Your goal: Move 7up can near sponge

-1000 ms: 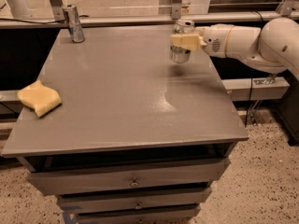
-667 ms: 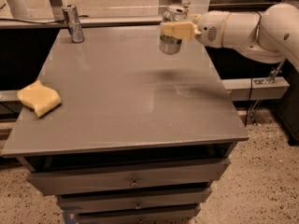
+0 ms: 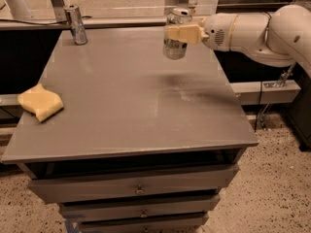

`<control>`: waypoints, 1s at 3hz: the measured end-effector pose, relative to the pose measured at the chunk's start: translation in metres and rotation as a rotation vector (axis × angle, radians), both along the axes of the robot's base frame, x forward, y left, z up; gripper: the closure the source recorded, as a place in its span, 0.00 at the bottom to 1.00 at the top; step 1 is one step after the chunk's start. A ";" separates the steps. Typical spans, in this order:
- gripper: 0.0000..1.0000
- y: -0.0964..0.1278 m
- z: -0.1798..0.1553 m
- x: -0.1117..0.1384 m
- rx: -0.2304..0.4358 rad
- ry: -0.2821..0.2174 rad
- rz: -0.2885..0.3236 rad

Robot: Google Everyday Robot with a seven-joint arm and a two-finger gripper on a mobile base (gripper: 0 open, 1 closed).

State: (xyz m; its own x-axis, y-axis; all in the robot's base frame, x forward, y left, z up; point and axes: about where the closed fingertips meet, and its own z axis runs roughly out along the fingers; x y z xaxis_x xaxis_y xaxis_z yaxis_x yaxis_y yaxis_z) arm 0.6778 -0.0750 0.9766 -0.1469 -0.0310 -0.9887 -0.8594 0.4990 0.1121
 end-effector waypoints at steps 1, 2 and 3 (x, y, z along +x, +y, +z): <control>1.00 0.046 -0.006 -0.015 0.025 -0.040 0.069; 1.00 0.130 -0.012 -0.031 0.042 -0.113 0.187; 1.00 0.203 -0.018 -0.044 0.034 -0.151 0.277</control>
Offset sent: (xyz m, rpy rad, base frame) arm -0.0500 0.2394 -0.0232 0.0627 -0.2032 0.3371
